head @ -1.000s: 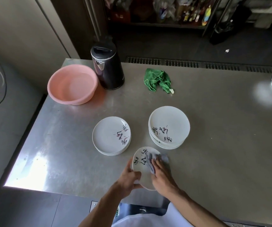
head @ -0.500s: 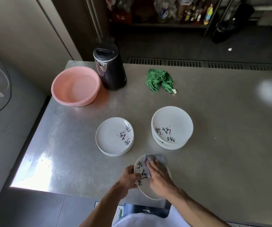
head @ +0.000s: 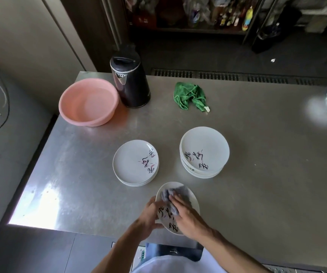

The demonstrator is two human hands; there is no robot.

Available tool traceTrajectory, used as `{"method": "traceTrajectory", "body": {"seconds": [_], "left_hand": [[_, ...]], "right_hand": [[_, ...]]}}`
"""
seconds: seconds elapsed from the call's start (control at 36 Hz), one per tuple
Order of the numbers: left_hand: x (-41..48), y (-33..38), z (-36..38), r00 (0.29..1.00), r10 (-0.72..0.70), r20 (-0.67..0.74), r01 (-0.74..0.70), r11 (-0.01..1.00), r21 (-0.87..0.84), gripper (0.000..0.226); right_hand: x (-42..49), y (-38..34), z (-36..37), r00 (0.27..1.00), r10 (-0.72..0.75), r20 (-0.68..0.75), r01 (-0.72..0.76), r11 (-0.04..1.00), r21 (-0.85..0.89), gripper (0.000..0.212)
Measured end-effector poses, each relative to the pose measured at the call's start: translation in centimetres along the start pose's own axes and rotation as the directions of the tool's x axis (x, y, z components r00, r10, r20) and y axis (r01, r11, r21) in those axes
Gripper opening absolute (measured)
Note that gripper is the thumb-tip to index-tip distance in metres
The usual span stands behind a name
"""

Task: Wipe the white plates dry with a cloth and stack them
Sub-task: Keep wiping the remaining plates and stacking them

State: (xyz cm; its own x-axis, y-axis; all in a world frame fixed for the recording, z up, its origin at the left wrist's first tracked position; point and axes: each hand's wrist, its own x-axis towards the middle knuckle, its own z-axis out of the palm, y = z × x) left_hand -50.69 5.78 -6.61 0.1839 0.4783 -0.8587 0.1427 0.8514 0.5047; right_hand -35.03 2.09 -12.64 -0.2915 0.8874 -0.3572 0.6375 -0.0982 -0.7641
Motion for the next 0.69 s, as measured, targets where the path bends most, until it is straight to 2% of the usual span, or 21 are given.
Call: {"method": "traceTrajectory", "body": {"seconds": [0.08, 0.14, 0.22, 0.33, 0.36, 0.39, 0.44, 0.5, 0.56, 0.61, 0.64, 0.69], "left_hand": [[-0.3, -0.1, -0.3, 0.998, -0.029, 0.053, 0.028, 0.999, 0.035, 0.033], [-0.3, -0.3, -0.4, 0.997, -0.029, 0.065, 0.024, 0.997, 0.068, 0.033], [-0.3, -0.4, -0.4, 0.998, -0.026, 0.054, 0.021, 0.995, 0.095, 0.042], [-0.1, -0.9, -0.5, 0.998, -0.033, 0.06, 0.029, 0.998, 0.064, 0.046], [0.0, -1.0, -0.5, 0.998, -0.027, 0.06, 0.024, 0.998, 0.05, 0.046], [0.0, -1.1, -0.4, 0.998, -0.017, 0.059, 0.015, 0.999, 0.034, 0.046], [0.1, -1.3, -0.4, 0.998, 0.008, 0.068, -0.008, 1.0, 0.006, 0.054], [0.2, -1.5, -0.6, 0.996, 0.031, 0.083, -0.031, 0.999, -0.009, 0.061], [0.6, -1.9, -0.9, 0.999, 0.024, 0.047, -0.021, 0.999, -0.049, 0.066], [0.9, -2.2, -1.3, 1.0, -0.008, -0.005, 0.007, 0.99, -0.139, 0.07], [1.1, -2.4, -1.4, 1.0, -0.017, -0.023, 0.013, 0.983, -0.181, 0.069], [1.2, -2.5, -1.4, 0.997, -0.024, -0.068, 0.008, 0.973, -0.229, 0.059]], "right_hand": [[0.1, -0.2, 0.1, 0.996, -0.09, 0.026, 0.089, 0.995, 0.036, 0.054], [0.2, 0.1, 0.0, 0.996, -0.079, 0.049, 0.08, 0.997, -0.017, 0.055], [0.8, 0.7, 0.0, 0.994, -0.105, 0.033, 0.11, 0.972, -0.208, 0.061], [1.5, 1.2, -0.4, 0.985, 0.166, -0.049, -0.17, 0.879, -0.445, 0.074], [1.6, 1.1, -0.2, 0.989, 0.145, -0.042, -0.148, 0.875, -0.462, 0.073], [1.6, 0.8, 0.0, 0.998, 0.064, -0.018, -0.066, 0.891, -0.449, 0.069], [1.3, 0.5, 0.7, 0.987, -0.156, 0.047, 0.163, 0.927, -0.338, 0.06], [0.9, 0.4, 0.8, 0.978, -0.182, 0.1, 0.202, 0.943, -0.264, 0.058], [0.8, 1.3, 0.7, 0.995, -0.06, 0.086, 0.086, 0.931, -0.354, 0.066], [1.0, 1.9, 0.3, 0.99, 0.139, 0.004, -0.124, 0.896, -0.426, 0.073], [1.2, 1.8, 0.1, 0.98, 0.201, -0.016, -0.189, 0.892, -0.411, 0.074], [1.6, 1.4, 0.0, 0.979, 0.204, -0.014, -0.199, 0.935, -0.294, 0.068]]}}
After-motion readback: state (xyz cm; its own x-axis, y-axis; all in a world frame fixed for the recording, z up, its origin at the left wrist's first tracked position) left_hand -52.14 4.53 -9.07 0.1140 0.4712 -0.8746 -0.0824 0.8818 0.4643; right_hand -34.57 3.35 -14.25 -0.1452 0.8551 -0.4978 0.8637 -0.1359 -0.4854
